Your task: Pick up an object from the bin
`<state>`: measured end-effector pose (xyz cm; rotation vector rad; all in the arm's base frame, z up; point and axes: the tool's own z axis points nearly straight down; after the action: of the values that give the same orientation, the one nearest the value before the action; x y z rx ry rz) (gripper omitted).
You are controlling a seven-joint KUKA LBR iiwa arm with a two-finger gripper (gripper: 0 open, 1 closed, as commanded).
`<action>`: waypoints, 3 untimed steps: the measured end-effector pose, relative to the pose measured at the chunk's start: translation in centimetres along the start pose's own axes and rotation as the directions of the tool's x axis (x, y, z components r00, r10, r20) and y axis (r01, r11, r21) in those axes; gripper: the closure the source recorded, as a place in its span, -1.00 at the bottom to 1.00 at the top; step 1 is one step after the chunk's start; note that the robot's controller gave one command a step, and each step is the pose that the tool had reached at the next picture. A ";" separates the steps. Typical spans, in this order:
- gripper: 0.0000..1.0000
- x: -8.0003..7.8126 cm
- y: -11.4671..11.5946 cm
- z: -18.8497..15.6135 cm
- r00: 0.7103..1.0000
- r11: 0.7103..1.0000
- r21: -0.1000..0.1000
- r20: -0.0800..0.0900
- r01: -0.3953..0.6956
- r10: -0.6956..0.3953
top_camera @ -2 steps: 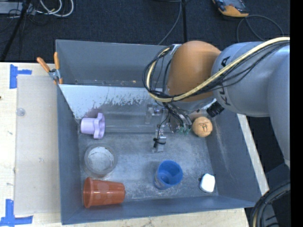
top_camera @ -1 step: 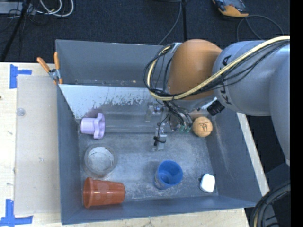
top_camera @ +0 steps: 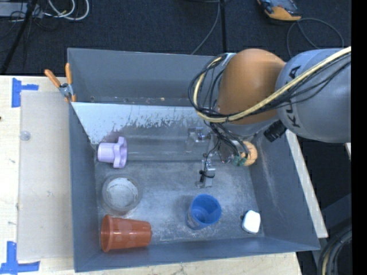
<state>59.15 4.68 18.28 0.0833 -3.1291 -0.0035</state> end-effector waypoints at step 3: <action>-1.00 6.6 -3.8 3.8 0.965 0.965 0.004 0.007 0.261 -0.261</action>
Offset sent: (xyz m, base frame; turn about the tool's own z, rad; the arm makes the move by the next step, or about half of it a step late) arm -0.0637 -0.0458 -0.0454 -0.1611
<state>52.70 0.49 14.51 0.4955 -3.0986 -0.0007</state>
